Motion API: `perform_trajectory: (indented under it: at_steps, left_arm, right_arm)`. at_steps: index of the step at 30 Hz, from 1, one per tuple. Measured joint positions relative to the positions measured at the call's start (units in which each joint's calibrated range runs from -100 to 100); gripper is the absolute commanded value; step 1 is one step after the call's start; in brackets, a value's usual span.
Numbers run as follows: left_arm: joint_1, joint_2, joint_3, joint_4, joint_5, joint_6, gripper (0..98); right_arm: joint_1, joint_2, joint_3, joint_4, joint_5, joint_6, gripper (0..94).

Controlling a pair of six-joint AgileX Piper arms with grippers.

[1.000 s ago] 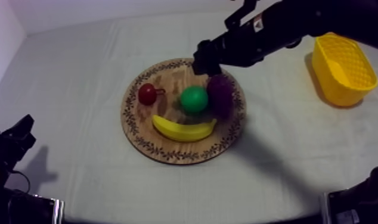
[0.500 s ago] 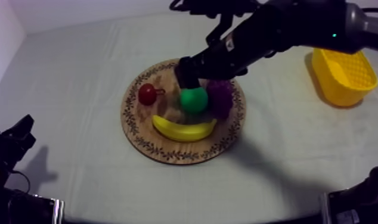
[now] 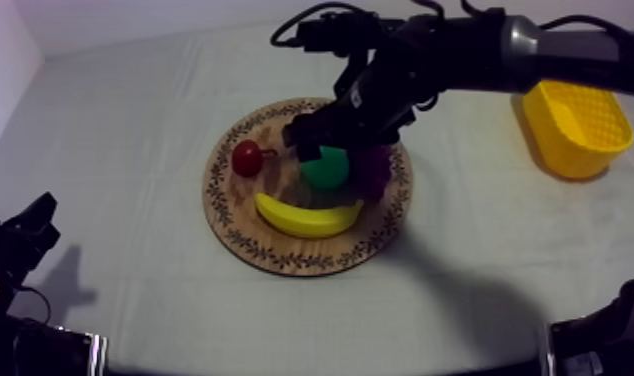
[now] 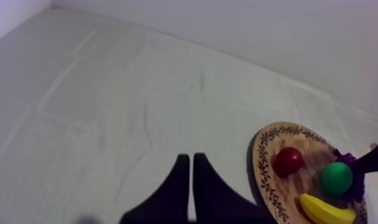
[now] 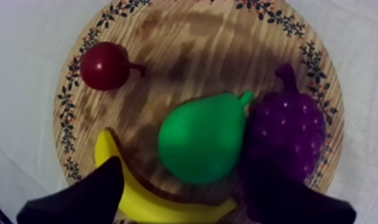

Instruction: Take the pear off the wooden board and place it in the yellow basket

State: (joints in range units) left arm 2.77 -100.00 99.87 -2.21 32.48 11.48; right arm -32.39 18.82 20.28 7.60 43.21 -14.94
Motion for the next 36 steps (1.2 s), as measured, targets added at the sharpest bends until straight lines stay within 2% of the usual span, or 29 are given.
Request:
perform_trajectory:
  at_steps: [18,33,36]
  left_arm:
    - [0.0,0.0,0.0,0.00,0.0,0.0,0.1]
    - [0.0,0.0,0.0,0.00,0.0,0.0,0.1]
    - [0.0,0.0,0.0,0.00,0.0,0.0,0.1]
  right_arm:
    - [-0.3,8.9,-4.8,1.9,1.1,-2.5,59.4]
    - [-0.1,13.0,-6.4,3.0,0.9,-2.9,54.3]
    - [0.0,13.3,-6.7,3.0,0.7,-2.8,50.6]
